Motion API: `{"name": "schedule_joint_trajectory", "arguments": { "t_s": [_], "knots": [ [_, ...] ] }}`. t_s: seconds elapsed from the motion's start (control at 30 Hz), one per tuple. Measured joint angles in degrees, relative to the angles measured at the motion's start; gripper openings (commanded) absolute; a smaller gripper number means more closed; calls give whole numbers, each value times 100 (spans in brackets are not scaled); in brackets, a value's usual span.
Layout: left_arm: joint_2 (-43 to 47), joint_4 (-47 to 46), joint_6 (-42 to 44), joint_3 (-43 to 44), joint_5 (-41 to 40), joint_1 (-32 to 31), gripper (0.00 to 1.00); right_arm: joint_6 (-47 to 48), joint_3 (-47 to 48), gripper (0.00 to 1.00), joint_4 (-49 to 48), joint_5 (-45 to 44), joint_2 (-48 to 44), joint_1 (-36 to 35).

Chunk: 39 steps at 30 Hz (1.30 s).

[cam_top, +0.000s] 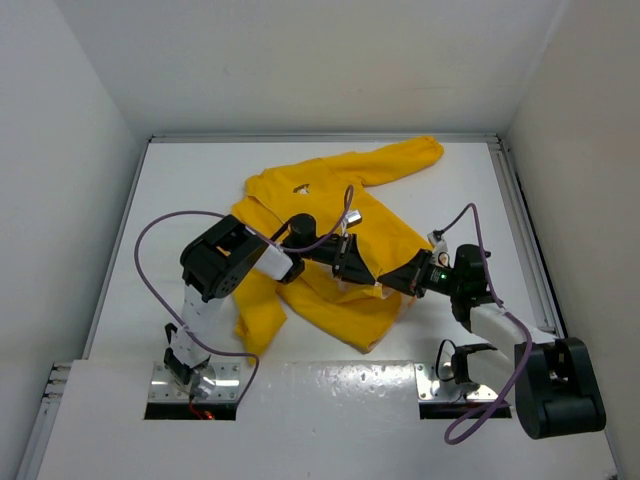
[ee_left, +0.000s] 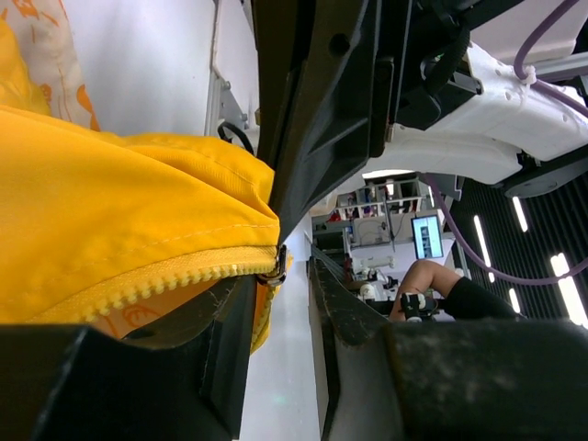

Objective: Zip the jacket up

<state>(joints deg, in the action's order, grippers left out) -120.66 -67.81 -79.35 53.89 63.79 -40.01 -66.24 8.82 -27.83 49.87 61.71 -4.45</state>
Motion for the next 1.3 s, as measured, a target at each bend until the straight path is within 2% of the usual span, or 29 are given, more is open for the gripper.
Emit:
{"name": "schedule_joint_trajectory", "arguments": {
  "t_s": [0.17,0.4,0.53,1.03,1.07,1.1,1.13,1.17,1.2,1.3],
  "knots": [
    [-17,136,66,44,-4,-4,27,2,0,0,2,2,0,0],
    [-42,251,133,81,9,-4,8,24,0,0,4,2,0,0],
    [-39,256,166,74,13,31,1,70,0,0,26,11,-17,7],
    [422,745,946,-160,-103,225,0,389,0,0,315,459,-229,256],
    [461,796,1001,-184,-107,227,0,398,0,3,328,485,-229,256],
    [494,833,1043,-201,-109,229,0,407,0,10,323,511,-229,258],
    [525,872,1099,-214,-98,251,0,402,0,17,308,549,-229,269],
    [546,901,1139,-238,-83,304,0,367,-7,30,302,588,-219,315],
    [562,925,1158,-258,-79,376,0,313,-13,36,247,614,-184,350],
    [566,973,1187,-273,-96,590,0,162,-46,46,-66,693,-42,382]
  ]
}}
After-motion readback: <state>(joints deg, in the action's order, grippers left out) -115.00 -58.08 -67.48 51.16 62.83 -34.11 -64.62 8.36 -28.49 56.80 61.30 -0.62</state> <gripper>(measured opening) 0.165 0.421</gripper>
